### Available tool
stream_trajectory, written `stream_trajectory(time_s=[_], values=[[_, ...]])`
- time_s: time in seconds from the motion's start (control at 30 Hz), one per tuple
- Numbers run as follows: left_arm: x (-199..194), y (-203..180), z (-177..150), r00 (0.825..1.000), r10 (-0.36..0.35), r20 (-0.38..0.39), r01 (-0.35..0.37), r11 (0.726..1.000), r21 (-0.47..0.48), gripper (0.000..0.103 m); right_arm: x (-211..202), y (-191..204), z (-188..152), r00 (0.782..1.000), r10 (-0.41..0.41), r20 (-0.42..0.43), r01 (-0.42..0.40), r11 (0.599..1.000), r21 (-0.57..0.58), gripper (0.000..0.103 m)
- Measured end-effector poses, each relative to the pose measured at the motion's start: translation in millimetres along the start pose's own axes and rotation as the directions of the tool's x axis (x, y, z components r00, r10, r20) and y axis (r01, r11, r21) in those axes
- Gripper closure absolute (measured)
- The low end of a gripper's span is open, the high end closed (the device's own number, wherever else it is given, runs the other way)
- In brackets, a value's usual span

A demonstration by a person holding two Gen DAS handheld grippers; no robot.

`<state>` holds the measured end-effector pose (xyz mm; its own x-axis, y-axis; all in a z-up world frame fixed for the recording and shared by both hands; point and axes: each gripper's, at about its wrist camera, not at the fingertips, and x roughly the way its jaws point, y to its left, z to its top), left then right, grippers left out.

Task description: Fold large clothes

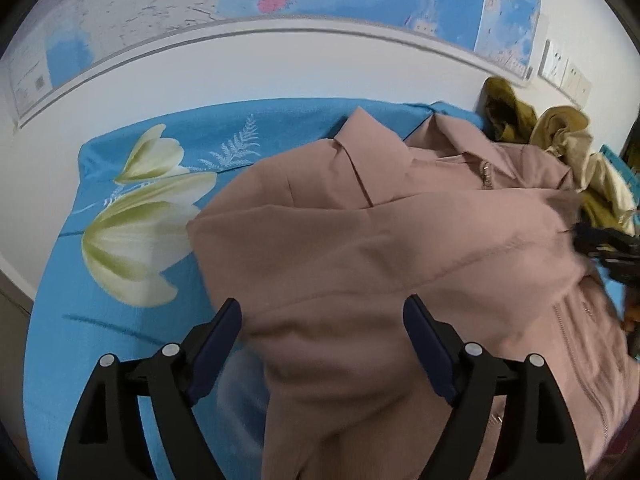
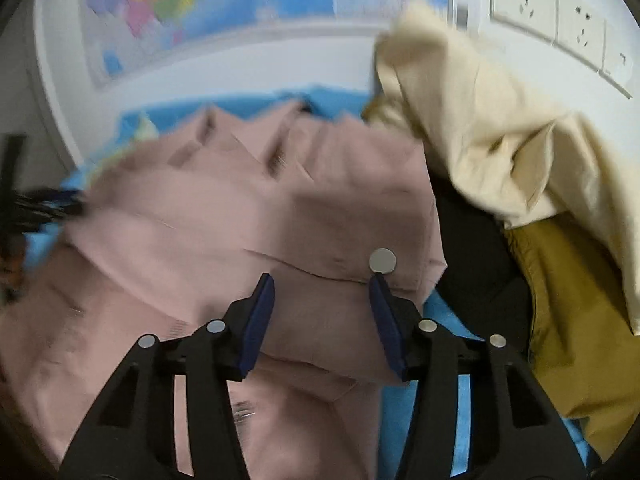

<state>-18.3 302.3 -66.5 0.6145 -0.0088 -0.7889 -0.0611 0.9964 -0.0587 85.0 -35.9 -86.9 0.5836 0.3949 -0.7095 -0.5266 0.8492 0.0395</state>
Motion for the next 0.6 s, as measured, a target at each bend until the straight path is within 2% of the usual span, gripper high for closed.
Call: stream_trajectory(time_s=[0.1, 0.17, 0.23, 0.3, 0.4, 0.47, 0.6], values=[[-21.6, 7.8, -16.6, 1.0, -0.014, 0.003, 0.014, 1.0, -0.014, 0.021, -8.2, -12.4, 1.1, 1.0, 0.024, 0.016, -0.025, 0.998, 0.06, 0.055], [-38.2, 15.4, -31.4, 1.0, -0.014, 0.0, 0.014, 1.0, -0.022, 0.018, -27.8, -16.2, -5.3, 0.998, 0.05, 0.045, -0.054, 0.995, 0.082, 0.042], [-55.1, 24.5, -49.2, 0.999, -0.034, 0.003, 0.034, 0.999, -0.036, 0.016, -53.1, -20.7, -18.1, 0.989, 0.128, 0.069, -0.135, 0.985, 0.111, 0.038], [-66.1, 31.8, -66.1, 0.996, -0.086, -0.007, 0.085, 0.994, -0.067, 0.014, -72.8, -25.2, -38.2, 0.976, 0.209, 0.063, -0.216, 0.965, 0.147, 0.031], [-77.5, 41.0, -99.3, 0.982, -0.188, -0.032, 0.182, 0.974, -0.134, 0.014, -97.4, -31.2, -77.7, 0.964, 0.26, 0.05, -0.265, 0.945, 0.192, 0.03], [-80.6, 43.6, -115.8, 0.974, -0.222, -0.046, 0.211, 0.963, -0.166, 0.014, -106.9, -37.3, -102.7, 0.959, 0.281, 0.044, -0.283, 0.928, 0.243, 0.029], [-87.1, 46.1, -144.3, 0.945, -0.323, -0.061, 0.3, 0.924, -0.238, 0.014, -122.9, -44.9, -149.1, 0.943, 0.33, 0.047, -0.327, 0.884, 0.334, 0.027]])
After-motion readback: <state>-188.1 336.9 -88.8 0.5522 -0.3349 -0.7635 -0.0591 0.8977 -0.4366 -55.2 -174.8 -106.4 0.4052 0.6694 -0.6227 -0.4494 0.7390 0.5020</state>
